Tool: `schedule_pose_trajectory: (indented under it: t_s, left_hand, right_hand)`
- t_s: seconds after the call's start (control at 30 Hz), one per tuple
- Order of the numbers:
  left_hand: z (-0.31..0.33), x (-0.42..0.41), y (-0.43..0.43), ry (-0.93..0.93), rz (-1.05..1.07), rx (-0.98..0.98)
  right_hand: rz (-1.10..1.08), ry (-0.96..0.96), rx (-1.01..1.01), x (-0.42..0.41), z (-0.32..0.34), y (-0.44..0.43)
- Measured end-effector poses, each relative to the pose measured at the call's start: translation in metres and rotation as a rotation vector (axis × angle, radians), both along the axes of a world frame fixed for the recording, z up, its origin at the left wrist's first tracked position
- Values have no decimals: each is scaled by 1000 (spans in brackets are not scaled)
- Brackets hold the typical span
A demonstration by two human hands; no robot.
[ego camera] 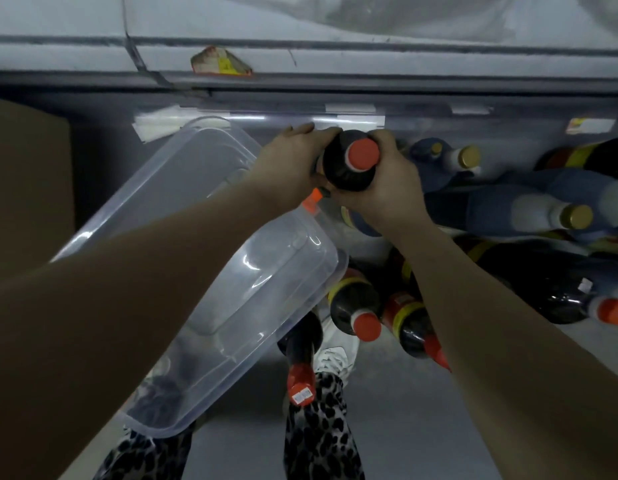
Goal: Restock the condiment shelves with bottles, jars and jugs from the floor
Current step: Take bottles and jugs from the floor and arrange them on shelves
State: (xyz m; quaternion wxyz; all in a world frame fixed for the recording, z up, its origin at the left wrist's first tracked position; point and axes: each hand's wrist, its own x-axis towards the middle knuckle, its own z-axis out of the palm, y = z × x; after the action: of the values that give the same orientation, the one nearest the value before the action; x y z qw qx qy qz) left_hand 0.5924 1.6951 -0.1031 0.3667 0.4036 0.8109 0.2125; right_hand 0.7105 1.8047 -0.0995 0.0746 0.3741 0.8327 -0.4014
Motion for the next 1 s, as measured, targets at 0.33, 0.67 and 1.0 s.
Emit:
schedule_pose_trajectory:
  t_s: [0.33,0.67,1.0]
  left_hand:
    - [53,-2,5,-382,158,267]
    - [211,-19,15,-542,147,325]
    - [374,-15,-42,-631,201,341]
  right_hand:
    - [-249,272,-102,12,54,14]
    - [-521,403,-311,5,213,15]
    - [-488,458,-370,4,384,-30]
